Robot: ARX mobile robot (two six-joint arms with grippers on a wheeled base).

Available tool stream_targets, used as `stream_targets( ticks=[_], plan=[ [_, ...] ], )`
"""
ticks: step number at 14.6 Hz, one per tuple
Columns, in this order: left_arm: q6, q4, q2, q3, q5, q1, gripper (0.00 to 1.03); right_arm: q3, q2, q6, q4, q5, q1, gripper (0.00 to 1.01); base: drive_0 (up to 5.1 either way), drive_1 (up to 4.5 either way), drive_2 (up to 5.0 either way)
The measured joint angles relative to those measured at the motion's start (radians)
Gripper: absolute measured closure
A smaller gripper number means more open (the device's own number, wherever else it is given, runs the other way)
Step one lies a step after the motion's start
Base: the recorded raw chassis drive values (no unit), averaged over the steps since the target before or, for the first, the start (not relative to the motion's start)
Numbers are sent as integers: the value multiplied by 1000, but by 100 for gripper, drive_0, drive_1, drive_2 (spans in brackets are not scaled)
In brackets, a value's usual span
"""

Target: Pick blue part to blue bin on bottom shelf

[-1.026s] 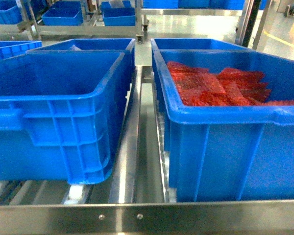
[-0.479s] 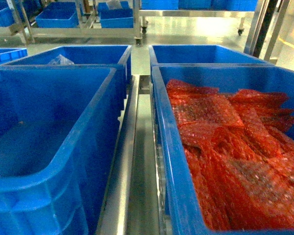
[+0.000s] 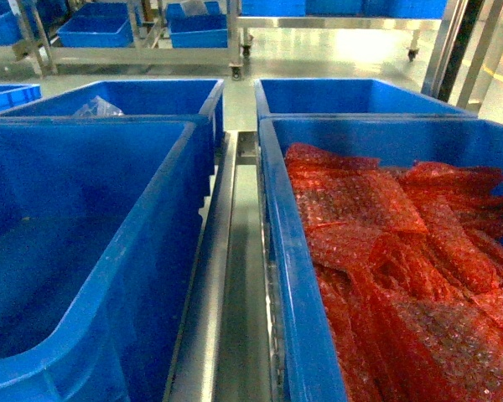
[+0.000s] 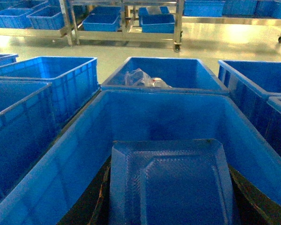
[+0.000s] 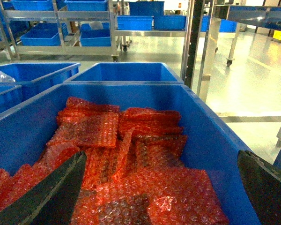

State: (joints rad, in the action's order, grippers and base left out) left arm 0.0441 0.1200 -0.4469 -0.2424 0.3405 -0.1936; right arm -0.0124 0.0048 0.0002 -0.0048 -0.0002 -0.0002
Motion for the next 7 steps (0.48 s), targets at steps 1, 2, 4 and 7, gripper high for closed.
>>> stream_targets(
  ticks=[1, 2, 4, 7],
  plan=[
    [0, 0, 0, 0, 0, 0, 59, 0, 0, 0, 0, 0, 0, 3, 0, 0, 0],
    [0, 0, 0, 0, 0, 0, 59, 0, 0, 0, 0, 0, 0, 3, 0, 0, 0],
    [0, 0, 0, 0, 0, 0, 59, 0, 0, 0, 0, 0, 0, 3, 0, 0, 0],
    [0, 0, 0, 0, 0, 0, 59, 0, 0, 0, 0, 0, 0, 3, 0, 0, 0]
  ],
)
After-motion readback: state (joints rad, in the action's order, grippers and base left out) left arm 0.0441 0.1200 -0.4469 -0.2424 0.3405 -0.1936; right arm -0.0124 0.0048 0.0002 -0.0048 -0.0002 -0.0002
